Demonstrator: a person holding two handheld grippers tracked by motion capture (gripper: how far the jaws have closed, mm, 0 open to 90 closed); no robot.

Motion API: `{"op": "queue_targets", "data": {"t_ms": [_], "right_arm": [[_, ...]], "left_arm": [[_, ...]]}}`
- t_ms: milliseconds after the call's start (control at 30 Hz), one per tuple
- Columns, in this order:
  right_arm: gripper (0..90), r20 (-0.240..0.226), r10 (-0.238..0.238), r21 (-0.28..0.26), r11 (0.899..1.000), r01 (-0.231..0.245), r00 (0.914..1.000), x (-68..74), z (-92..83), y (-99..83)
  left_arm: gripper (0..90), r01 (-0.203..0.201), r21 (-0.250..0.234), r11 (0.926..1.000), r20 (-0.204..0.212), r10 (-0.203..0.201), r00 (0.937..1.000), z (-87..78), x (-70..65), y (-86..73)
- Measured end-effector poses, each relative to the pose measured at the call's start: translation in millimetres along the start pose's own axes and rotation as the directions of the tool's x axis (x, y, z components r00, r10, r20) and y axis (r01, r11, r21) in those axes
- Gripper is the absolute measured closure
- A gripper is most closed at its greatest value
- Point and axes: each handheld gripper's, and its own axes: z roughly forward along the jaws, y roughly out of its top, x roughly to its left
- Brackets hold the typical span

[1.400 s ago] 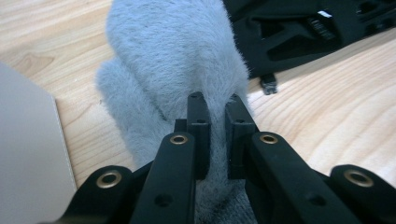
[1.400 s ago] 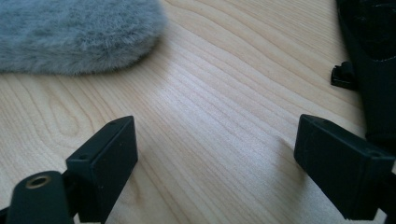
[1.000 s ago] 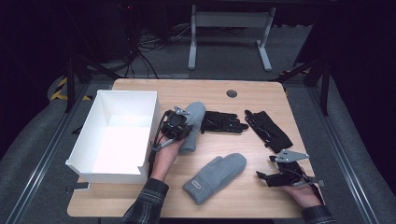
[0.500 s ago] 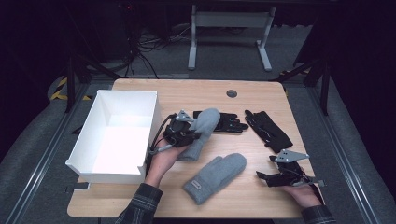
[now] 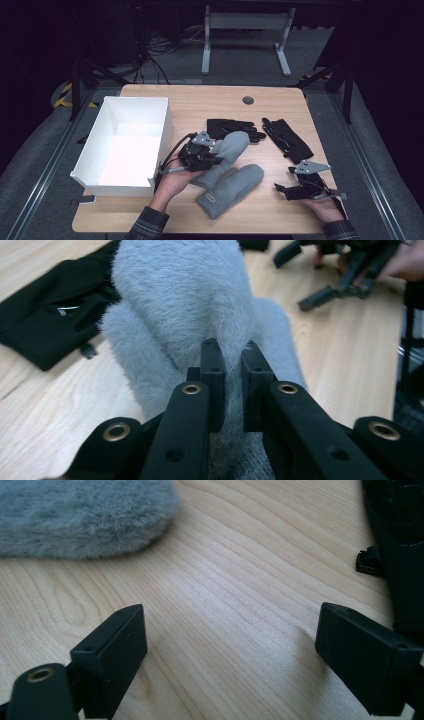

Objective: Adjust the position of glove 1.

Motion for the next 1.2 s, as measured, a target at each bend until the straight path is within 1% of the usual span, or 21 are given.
{"op": "queue_targets", "data": {"t_ms": [133,233,300,367,400,467,500,533,600,633,700,767,867,933,967,1067,1100,1133,1167,1200], "right_arm": [[13.5,0.0,0.0,0.0,1.0,0.0,1.0,0.0,0.0,0.0],[13.5,0.0,0.0,0.0,1.0,0.0,1.0,0.0,0.0,0.0],[13.5,0.0,0.0,0.0,1.0,0.0,1.0,0.0,0.0,0.0],[13.5,0.0,0.0,0.0,1.0,0.0,1.0,0.0,0.0,0.0],[13.5,0.0,0.0,0.0,1.0,0.0,1.0,0.0,0.0,0.0],[13.5,0.0,0.0,0.0,1.0,0.0,1.0,0.0,0.0,0.0],[13.5,0.0,0.0,-0.001,1.0,0.0,1.0,0.0,0.1,0.0],[13.5,0.0,0.0,-0.001,1.0,0.0,1.0,0.0,0.1,0.0],[13.6,0.0,0.0,-0.001,1.0,0.0,1.0,0.0,0.0,0.0],[13.5,0.0,0.0,0.0,1.0,0.0,1.0,0.0,0.0,0.0],[13.5,0.0,0.0,0.0,1.0,0.0,1.0,0.0,0.0,0.0],[13.5,0.0,0.0,0.0,1.0,0.0,1.0,0.0,0.0,0.0],[13.6,0.0,0.0,0.0,1.0,0.0,1.0,0.0,0.0,0.0],[13.5,0.0,0.0,-0.001,1.0,0.0,1.0,0.0,0.1,-0.1],[13.5,0.0,0.001,0.0,1.0,-0.001,1.0,0.0,0.1,-0.1],[13.5,0.0,0.0,0.0,1.0,0.0,1.0,0.0,0.0,0.0],[13.5,0.0,0.0,0.0,1.0,0.0,1.0,0.0,0.0,-0.1],[13.5,0.0,-0.001,0.0,1.0,0.001,1.0,0.0,0.0,0.0],[13.5,0.0,-0.001,0.0,1.0,0.001,1.0,0.0,0.0,0.0],[13.5,0.0,-0.001,0.0,1.0,0.001,1.0,0.0,0.0,0.0]], "left_arm": [[84.2,-0.029,0.014,0.9995,0.037,0.028,0.9989,3.4,-7.4,-3.7],[84.1,-0.072,0.039,0.9966,0.062,0.07,0.9956,9.3,-15.0,-6.4],[84.2,-0.091,0.046,0.9948,0.078,0.087,0.9932,12.4,-18.4,-6.8],[84.2,-0.095,0.046,0.9944,0.077,0.091,0.9929,13.4,-19.8,-6.9],[84.2,-0.111,0.049,0.9926,0.088,0.107,0.9904,15.0,-21.4,-6.6],[84.2,-0.12,0.053,0.9914,0.094,0.115,0.989,17.1,-23.9,-6.3],[84.2,-0.136,0.061,0.9888,0.099,0.13,0.9866,20.0,-26.6,-6.0],[84.2,-0.136,0.061,0.9888,0.099,0.13,0.9866,20.0,-26.6,-6.0],[84.2,-0.15,0.065,0.9865,0.105,0.143,0.9841,23.2,-28.8,-6.5],[84.1,-0.151,0.066,0.9864,0.111,0.143,0.9835,24.8,-29.9,-7.2],[84.1,-0.163,0.085,0.9829,0.107,0.154,0.9823,30.4,-31.1,-8.7],[84.0,-0.163,0.089,0.9827,0.106,0.153,0.9825,32.0,-31.2,-9.4],[83.8,-0.171,0.101,0.9801,0.127,0.158,0.9793,39.7,-31.3,-13.7],[83.6,-0.171,0.119,0.978,0.137,0.155,0.9784,43.5,-32.6,-16.2],[83.5,-0.18,0.117,0.9767,0.143,0.163,0.9762,45.8,-32.8,-17.0],[82.5,-0.178,0.118,0.977,0.153,0.159,0.9754,48.2,-32.6,-18.1],[81.5,-0.172,0.121,0.9775,0.153,0.153,0.9763,48.1,-33.0,-18.3],[78.6,-0.175,0.114,0.9779,0.153,0.157,0.9756,48.0,-33.0,-17.9],[74.7,-0.174,0.109,0.9787,0.152,0.157,0.9759,47.4,-33.1,-17.8],[69.5,-0.163,0.106,0.9809,0.149,0.146,0.9779,45.9,-33.7,-17.9]]}}
